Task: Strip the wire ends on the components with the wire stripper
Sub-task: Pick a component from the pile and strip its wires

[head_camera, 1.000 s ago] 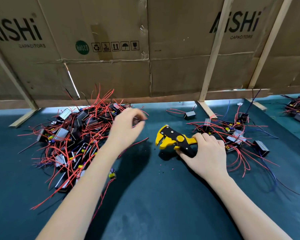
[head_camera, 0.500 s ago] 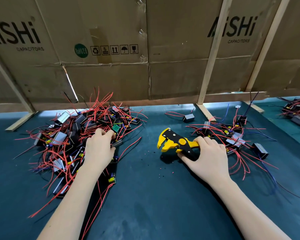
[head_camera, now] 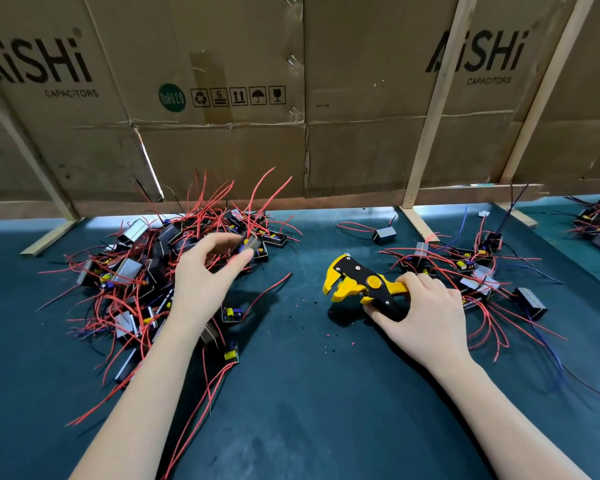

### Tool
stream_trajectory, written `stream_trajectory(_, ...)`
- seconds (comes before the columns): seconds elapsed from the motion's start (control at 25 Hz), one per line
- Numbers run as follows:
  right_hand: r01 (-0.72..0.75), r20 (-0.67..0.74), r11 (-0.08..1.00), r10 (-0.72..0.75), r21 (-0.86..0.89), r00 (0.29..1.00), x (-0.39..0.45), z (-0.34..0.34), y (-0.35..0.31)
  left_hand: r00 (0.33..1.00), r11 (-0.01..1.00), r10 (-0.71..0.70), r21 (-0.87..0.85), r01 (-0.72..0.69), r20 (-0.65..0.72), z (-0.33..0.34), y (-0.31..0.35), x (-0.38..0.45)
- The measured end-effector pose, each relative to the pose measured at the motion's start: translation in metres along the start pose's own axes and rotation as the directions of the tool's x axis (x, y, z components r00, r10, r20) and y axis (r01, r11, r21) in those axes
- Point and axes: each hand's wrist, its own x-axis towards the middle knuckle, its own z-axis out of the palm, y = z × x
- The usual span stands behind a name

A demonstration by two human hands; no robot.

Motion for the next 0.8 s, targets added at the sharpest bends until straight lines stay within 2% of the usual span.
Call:
stream_trajectory(0.08,-0.01,0.006,1.0,0.01,0.003,1.0,0.0,0.0,0.0,0.999,0.958,-0.012,-0.285,0.024,0.045,-0.003,0.015,-0.004)
stream_trajectory(0.16,-0.022,0.017,1.0,0.022,0.007,1.0,0.0,-0.001,0.0,0.98,0.921,0.04,-0.388,0.039,0.196,-0.009,0.025,-0.008)
stream_trajectory(0.24,-0.036,0.027,0.999,0.036,0.011,0.999,0.0,-0.001,0.0,0.894,0.971,0.098,-0.24,0.011,0.436,-0.009,0.029,-0.012)
stream_trajectory(0.32,-0.048,0.022,0.999,0.047,0.019,0.999,0.001,-0.001,0.0,0.779,0.99,0.059,0.063,-0.125,0.624,-0.001,0.028,-0.021)
stream_trajectory(0.4,-0.055,0.022,0.998,0.055,0.017,0.998,0.001,-0.002,0.0,0.713,0.914,-0.059,0.324,-0.243,0.699,0.008,0.026,-0.03)
stream_trajectory(0.48,-0.058,0.02,0.998,0.058,0.014,0.998,0.001,-0.002,0.001,0.697,0.824,-0.167,0.487,-0.29,0.697,0.012,0.024,-0.034)
stream_trajectory(0.56,-0.067,0.026,0.998,0.067,0.007,0.997,0.001,-0.002,0.001,0.733,0.841,-0.192,0.494,-0.22,0.653,0.013,0.021,-0.032)
stream_trajectory(0.68,-0.081,0.028,0.997,0.08,0.013,0.996,0.001,-0.003,0.0,0.827,0.946,-0.193,0.323,0.014,0.529,0.025,0.02,-0.033)
stream_trajectory(0.72,-0.084,0.028,0.996,0.083,0.013,0.996,0.001,-0.003,0.0,0.834,0.964,-0.225,0.238,0.116,0.504,0.032,0.021,-0.034)
stream_trajectory(0.8,-0.084,0.029,0.996,0.084,0.015,0.996,0.001,-0.003,-0.001,0.808,0.953,-0.293,0.088,0.29,0.511,0.047,0.023,-0.036)
